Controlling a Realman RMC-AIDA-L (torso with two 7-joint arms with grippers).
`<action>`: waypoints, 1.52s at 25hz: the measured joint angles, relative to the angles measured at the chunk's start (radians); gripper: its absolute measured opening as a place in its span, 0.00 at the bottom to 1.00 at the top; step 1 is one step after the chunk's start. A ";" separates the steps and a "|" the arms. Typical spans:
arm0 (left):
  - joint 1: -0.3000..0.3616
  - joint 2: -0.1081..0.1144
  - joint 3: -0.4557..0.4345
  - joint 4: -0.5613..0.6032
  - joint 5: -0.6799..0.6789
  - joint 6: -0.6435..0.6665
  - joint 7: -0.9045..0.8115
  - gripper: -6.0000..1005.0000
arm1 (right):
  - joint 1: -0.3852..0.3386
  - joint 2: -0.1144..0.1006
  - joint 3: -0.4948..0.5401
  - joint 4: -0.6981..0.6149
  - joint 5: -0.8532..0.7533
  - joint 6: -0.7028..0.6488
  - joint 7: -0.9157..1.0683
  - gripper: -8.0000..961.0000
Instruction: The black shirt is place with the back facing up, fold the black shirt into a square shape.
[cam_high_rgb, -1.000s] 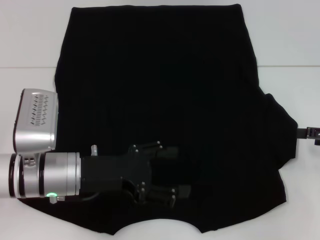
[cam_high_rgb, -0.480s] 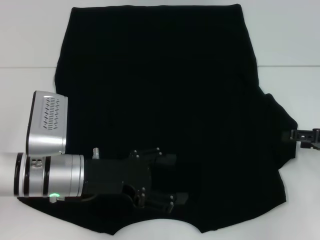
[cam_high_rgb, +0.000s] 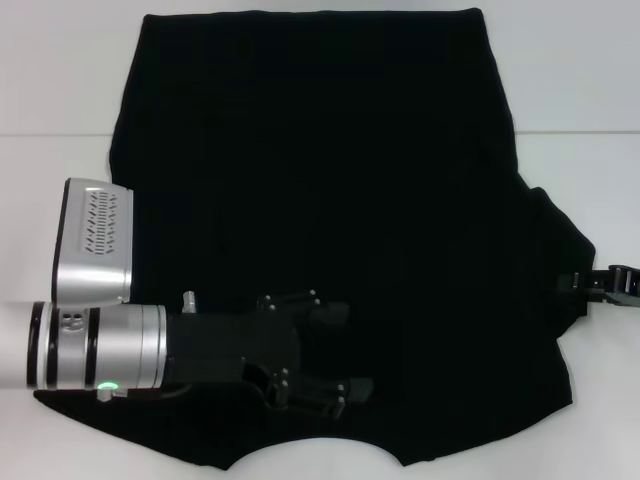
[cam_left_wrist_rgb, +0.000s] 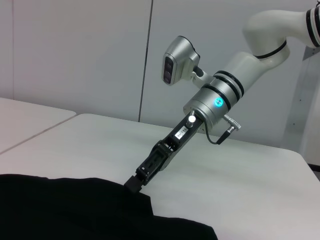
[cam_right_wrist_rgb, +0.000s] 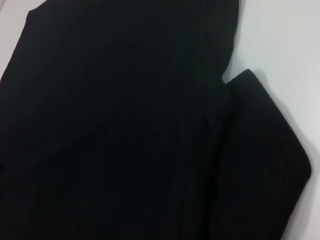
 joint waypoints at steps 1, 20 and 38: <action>0.000 0.000 0.000 0.000 0.000 0.000 0.000 0.94 | 0.000 0.001 0.002 0.000 0.001 0.001 0.000 0.84; 0.008 -0.001 -0.003 0.000 -0.008 0.000 0.003 0.94 | -0.019 0.018 0.059 -0.010 0.009 0.012 -0.049 0.03; 0.026 -0.006 -0.007 0.000 -0.009 0.012 -0.001 0.94 | -0.089 0.015 0.303 -0.011 0.010 -0.023 -0.200 0.01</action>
